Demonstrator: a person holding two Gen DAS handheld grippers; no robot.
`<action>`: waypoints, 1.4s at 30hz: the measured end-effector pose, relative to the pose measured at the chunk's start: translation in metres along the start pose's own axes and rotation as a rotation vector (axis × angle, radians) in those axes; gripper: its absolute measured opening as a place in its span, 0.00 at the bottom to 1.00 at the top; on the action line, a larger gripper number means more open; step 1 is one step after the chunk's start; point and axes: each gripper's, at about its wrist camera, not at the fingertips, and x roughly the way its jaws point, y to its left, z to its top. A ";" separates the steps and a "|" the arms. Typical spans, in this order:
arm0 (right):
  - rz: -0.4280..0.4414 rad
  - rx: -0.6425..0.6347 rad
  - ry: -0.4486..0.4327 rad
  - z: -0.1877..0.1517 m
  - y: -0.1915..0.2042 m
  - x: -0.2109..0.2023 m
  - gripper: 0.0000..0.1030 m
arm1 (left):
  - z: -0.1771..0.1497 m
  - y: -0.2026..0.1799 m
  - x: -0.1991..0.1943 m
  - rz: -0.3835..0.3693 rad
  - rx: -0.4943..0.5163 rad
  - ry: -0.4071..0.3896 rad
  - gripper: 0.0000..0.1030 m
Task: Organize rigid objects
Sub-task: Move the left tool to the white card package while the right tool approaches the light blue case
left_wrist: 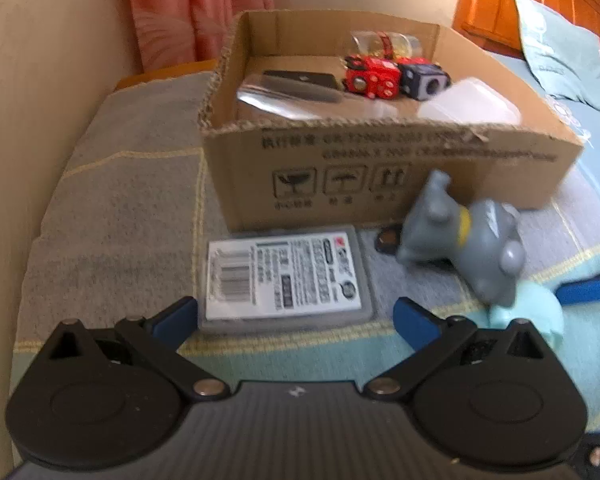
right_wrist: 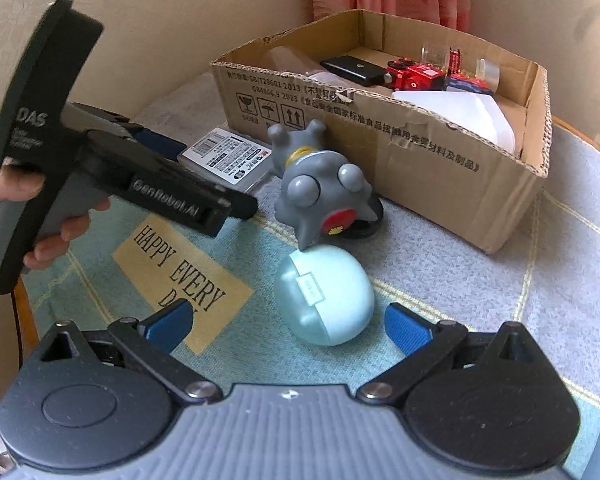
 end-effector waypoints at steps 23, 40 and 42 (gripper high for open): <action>-0.048 -0.178 -0.046 -0.008 0.006 0.017 1.00 | -0.028 0.002 -0.025 -0.015 0.011 0.005 0.88; -0.050 -0.184 0.015 -0.001 0.017 0.022 1.00 | -0.040 0.003 -0.034 -0.007 0.003 0.003 0.88; -0.071 -0.155 0.015 0.001 0.016 0.023 1.00 | -0.040 0.003 -0.034 -0.004 0.004 0.002 0.88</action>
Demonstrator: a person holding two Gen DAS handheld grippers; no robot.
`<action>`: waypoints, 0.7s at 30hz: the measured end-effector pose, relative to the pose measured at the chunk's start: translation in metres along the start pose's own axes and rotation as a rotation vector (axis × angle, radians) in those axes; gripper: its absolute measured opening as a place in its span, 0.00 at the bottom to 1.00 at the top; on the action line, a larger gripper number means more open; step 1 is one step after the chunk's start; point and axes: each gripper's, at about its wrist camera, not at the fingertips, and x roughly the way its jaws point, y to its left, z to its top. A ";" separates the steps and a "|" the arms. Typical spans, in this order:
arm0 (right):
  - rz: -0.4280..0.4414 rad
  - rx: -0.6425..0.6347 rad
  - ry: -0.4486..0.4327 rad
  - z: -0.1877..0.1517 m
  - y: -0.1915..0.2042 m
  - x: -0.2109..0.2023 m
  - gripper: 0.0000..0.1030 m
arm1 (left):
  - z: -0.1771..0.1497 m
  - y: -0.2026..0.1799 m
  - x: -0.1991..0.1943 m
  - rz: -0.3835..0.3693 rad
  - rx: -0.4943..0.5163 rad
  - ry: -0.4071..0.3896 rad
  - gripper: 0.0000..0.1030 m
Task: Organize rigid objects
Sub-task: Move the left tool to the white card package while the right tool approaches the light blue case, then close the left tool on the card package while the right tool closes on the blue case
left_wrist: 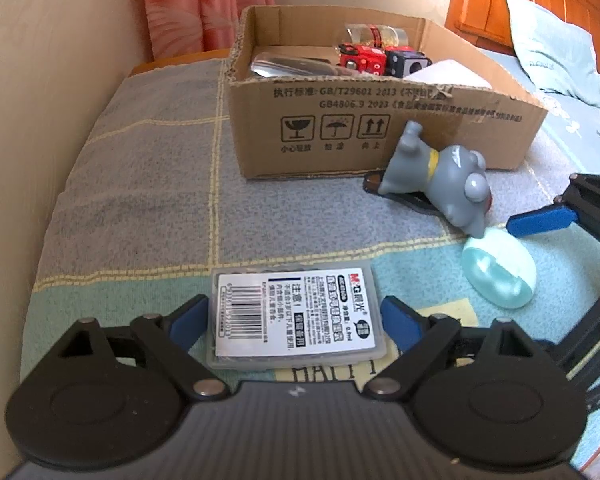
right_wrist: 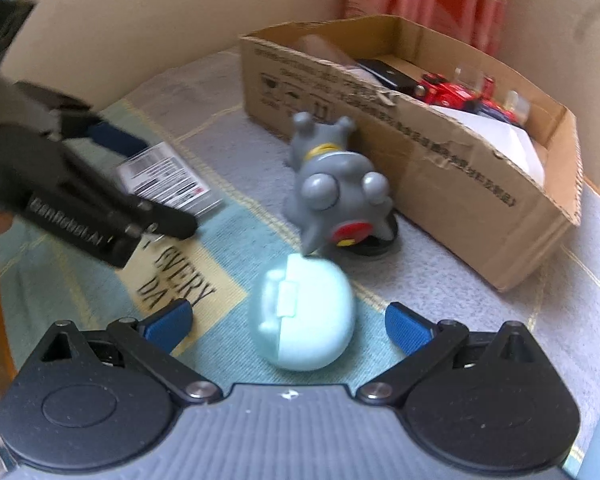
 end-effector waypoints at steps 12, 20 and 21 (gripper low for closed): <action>-0.033 0.051 -0.022 0.002 0.002 0.002 1.00 | 0.002 -0.001 0.002 0.006 0.004 0.000 0.90; -0.021 0.032 -0.011 0.006 -0.001 0.004 1.00 | 0.002 -0.001 0.003 0.011 0.003 0.001 0.91; -0.021 0.030 -0.011 0.005 -0.001 0.003 1.00 | 0.002 -0.001 0.003 0.011 0.003 0.001 0.91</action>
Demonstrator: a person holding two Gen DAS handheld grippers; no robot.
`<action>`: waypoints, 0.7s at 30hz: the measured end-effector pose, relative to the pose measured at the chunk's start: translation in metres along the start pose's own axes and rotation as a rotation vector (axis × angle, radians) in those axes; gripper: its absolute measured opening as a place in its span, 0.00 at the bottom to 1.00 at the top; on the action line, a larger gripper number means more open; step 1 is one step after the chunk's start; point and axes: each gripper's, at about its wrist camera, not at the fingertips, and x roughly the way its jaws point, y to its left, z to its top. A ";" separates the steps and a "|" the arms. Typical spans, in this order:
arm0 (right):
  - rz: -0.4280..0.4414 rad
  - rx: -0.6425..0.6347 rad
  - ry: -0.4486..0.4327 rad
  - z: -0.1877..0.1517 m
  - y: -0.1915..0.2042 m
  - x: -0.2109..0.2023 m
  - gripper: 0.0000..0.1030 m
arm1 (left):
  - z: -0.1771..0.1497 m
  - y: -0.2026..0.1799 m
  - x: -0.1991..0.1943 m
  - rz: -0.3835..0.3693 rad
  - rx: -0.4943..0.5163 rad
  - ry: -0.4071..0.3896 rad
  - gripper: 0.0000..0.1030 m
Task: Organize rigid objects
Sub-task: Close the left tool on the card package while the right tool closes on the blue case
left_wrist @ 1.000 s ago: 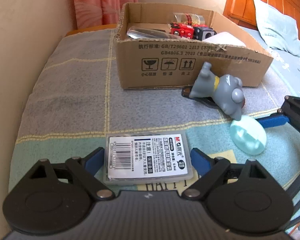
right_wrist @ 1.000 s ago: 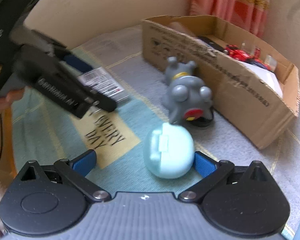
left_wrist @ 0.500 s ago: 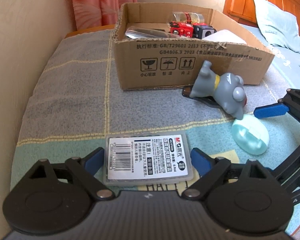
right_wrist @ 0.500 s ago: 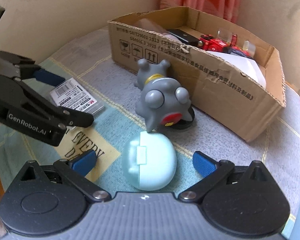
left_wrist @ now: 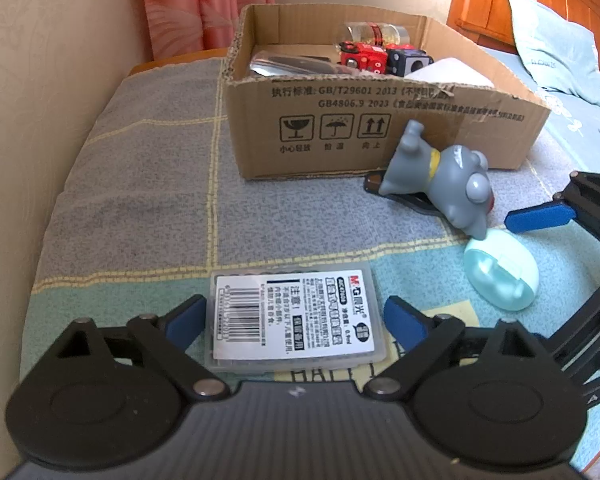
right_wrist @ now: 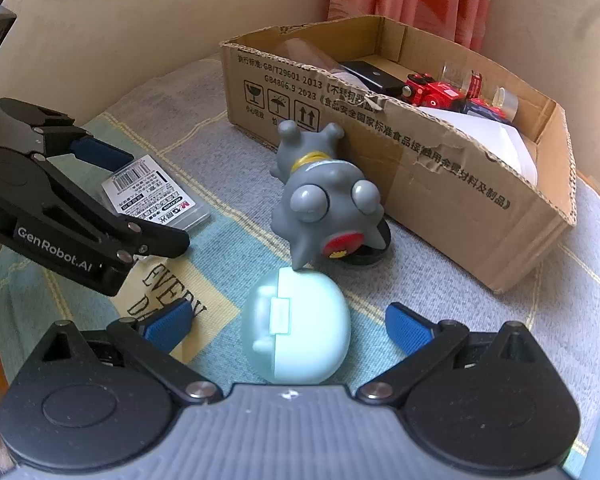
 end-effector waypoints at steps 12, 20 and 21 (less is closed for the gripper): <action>-0.001 -0.024 -0.024 -0.008 -0.002 -0.015 0.75 | -0.001 0.000 0.000 0.004 0.001 -0.005 0.92; -0.005 -0.029 -0.030 -0.004 0.002 -0.015 0.62 | -0.001 0.001 -0.001 0.011 -0.005 -0.004 0.92; -0.015 -0.033 -0.032 -0.004 0.004 -0.016 0.60 | -0.002 0.001 -0.002 0.015 -0.009 -0.005 0.92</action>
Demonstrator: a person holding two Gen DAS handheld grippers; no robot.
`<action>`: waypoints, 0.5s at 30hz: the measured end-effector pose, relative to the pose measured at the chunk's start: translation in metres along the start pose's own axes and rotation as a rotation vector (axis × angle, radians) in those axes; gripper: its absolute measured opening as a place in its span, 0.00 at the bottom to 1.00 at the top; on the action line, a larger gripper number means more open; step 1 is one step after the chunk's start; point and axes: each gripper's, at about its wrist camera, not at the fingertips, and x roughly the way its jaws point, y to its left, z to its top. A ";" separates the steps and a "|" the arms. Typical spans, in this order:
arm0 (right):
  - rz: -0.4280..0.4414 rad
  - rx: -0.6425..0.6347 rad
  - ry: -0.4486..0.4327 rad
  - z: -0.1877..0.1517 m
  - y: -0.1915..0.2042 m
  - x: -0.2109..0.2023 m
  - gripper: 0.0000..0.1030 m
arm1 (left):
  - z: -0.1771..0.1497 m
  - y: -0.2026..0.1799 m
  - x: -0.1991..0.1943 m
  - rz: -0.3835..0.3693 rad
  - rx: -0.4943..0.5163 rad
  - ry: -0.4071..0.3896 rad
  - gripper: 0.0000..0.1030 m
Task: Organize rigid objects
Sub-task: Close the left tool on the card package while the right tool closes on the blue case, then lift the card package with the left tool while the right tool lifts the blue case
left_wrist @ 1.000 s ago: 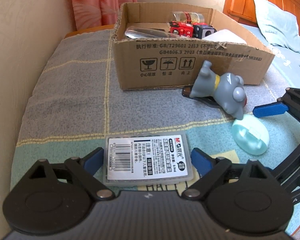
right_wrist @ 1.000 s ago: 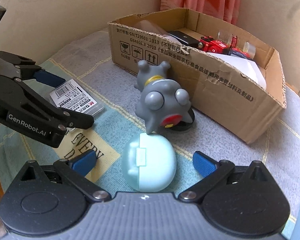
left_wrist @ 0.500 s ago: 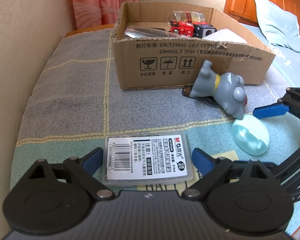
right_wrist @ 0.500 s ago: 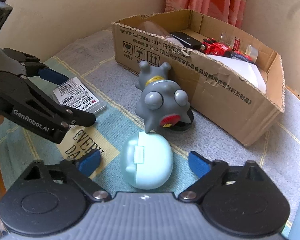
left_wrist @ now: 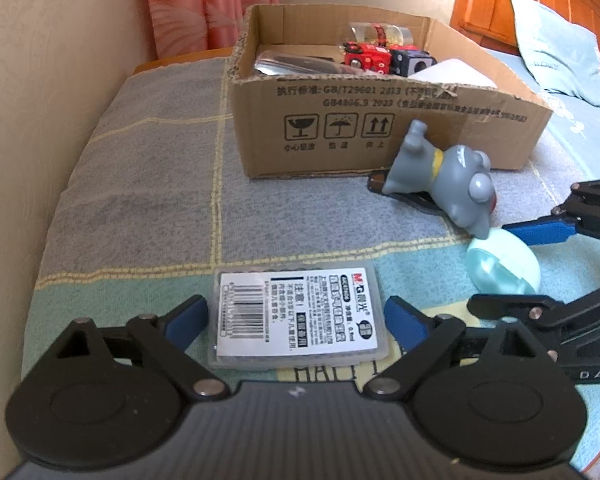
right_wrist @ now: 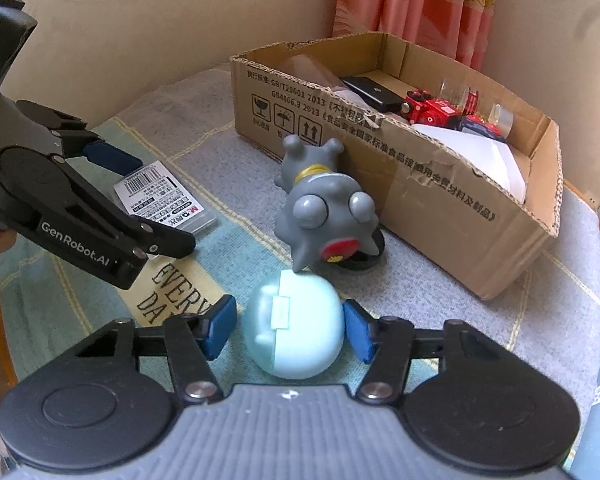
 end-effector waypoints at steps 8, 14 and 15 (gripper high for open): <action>-0.018 -0.002 -0.001 -0.001 0.002 -0.002 0.57 | 0.000 -0.001 0.001 0.011 -0.029 -0.004 0.92; -0.031 0.006 -0.002 0.000 0.003 -0.001 0.57 | 0.004 -0.003 0.001 0.028 -0.053 0.004 0.87; -0.033 0.007 -0.002 0.000 0.004 -0.001 0.56 | 0.004 -0.003 0.000 0.025 -0.054 0.003 0.87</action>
